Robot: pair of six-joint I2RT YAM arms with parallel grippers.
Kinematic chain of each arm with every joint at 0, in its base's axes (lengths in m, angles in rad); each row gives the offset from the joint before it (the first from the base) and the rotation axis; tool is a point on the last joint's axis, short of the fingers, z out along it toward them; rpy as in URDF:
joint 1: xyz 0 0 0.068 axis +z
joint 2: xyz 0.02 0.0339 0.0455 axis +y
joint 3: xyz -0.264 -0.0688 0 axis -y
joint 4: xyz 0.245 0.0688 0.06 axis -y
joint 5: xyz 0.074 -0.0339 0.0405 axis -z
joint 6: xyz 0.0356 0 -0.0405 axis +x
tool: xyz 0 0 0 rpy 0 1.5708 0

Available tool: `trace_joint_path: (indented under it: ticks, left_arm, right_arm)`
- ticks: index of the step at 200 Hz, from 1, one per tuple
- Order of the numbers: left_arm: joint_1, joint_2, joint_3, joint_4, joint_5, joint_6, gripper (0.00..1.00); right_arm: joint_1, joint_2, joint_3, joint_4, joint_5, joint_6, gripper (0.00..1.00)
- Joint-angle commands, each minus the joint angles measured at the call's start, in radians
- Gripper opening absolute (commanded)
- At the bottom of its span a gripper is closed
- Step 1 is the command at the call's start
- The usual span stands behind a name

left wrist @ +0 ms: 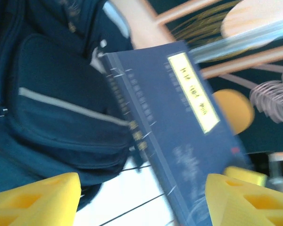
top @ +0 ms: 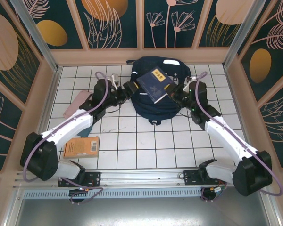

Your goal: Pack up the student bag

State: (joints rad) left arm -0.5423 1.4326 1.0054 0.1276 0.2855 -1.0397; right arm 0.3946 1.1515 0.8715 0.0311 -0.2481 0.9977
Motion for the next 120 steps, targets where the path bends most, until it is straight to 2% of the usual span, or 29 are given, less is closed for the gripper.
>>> trace_joint_path:
  ticks: [1, 30, 55, 81, 104, 120]
  left_arm:
    - [-0.046, 0.069, 0.097, -0.203, -0.054, 0.243, 0.72]
    - [-0.114, 0.209, 0.274, -0.375, -0.133, 0.445, 0.76]
    - [-0.158, 0.362, 0.436, -0.477, -0.18, 0.555, 0.8]
    - [-0.199, 0.503, 0.602, -0.58, -0.232, 0.68, 0.84]
    - [-0.225, 0.616, 0.74, -0.689, -0.342, 0.819, 0.87]
    - [-0.228, 0.67, 0.796, -0.718, -0.363, 0.916, 0.87]
  right_arm:
    - [-0.045, -0.059, 0.038, -0.197, 0.129, -0.135, 0.06]
    - [-0.122, -0.103, 0.024, -0.301, 0.165, -0.178, 0.06]
    - [-0.19, -0.141, -0.001, -0.338, 0.15, -0.196, 0.06]
    - [-0.262, -0.172, -0.034, -0.352, 0.103, -0.199, 0.06]
    - [-0.315, -0.194, -0.062, -0.357, 0.064, -0.2, 0.06]
    - [-0.339, -0.203, -0.075, -0.359, 0.041, -0.202, 0.06]
